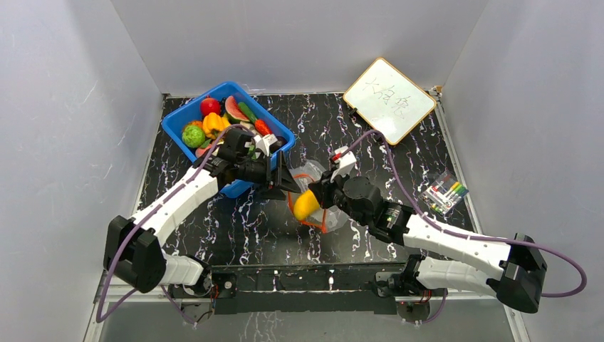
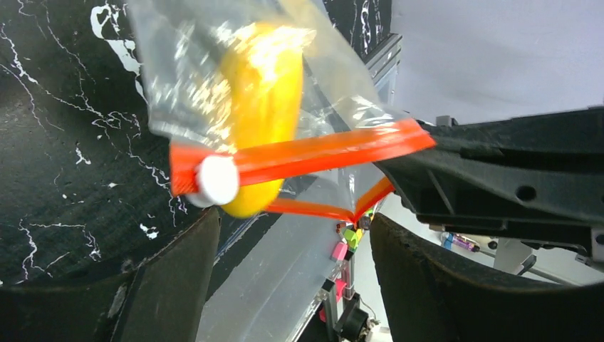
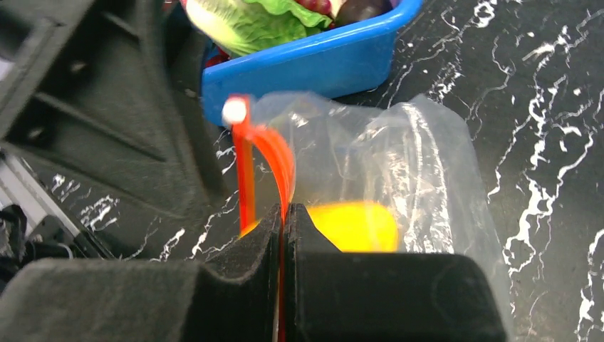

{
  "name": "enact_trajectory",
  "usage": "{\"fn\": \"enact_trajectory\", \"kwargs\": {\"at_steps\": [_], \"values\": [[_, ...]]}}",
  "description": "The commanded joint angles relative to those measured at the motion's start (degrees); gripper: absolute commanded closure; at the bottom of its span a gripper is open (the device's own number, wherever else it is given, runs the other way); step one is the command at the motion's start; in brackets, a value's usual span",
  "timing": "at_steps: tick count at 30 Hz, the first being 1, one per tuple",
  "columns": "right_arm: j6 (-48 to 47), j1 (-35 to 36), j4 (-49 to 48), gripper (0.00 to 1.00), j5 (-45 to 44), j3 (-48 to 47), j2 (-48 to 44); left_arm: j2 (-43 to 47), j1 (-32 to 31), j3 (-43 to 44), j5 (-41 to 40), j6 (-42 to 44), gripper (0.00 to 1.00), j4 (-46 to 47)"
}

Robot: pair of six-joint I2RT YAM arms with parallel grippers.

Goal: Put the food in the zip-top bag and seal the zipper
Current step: Place the fake fruit in the zipper food storage bag.

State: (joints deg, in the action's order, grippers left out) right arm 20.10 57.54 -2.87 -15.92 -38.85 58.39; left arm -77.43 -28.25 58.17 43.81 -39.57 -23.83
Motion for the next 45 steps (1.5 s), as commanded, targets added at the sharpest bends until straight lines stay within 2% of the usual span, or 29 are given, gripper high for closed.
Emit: {"fn": "enact_trajectory", "kwargs": {"at_steps": [1, 10, 18, 23, 33, 39, 45], "values": [[5.84, 0.19, 2.07, 1.0, -7.1, -3.92, -1.25, 4.9, -0.14, 4.03, -1.39, 0.59, 0.24, -4.61], [11.94, 0.2, 4.01, 1.0, -10.78, -4.98, -2.92, 11.72, -0.12, 5.36, -14.54, 1.68, 0.28, -11.38], [18.38, 0.21, 4.88, 1.0, -12.63, -6.44, -3.76, 16.22, -0.14, -4.64, -9.62, -1.9, 0.35, -1.0], [23.15, 0.16, 6.93, 1.0, -14.65, -7.45, -5.27, 16.75, -0.14, -3.67, -8.91, -2.17, 0.31, 0.63], [24.56, 0.2, 5.97, 1.0, -15.76, -5.58, -7.15, 14.19, -0.17, -3.81, -7.84, -4.11, 0.3, 6.57], [24.09, 0.2, 7.26, 1.0, -16.38, -6.78, -5.68, 14.73, -0.18, -4.26, -2.1, -10.34, 0.28, 15.39], [23.9, 0.21, 5.22, 1.0, -15.44, -7.37, -4.28, 12.87, -0.23, 0.57, -2.92, -6.89, 0.26, 12.53]]}}
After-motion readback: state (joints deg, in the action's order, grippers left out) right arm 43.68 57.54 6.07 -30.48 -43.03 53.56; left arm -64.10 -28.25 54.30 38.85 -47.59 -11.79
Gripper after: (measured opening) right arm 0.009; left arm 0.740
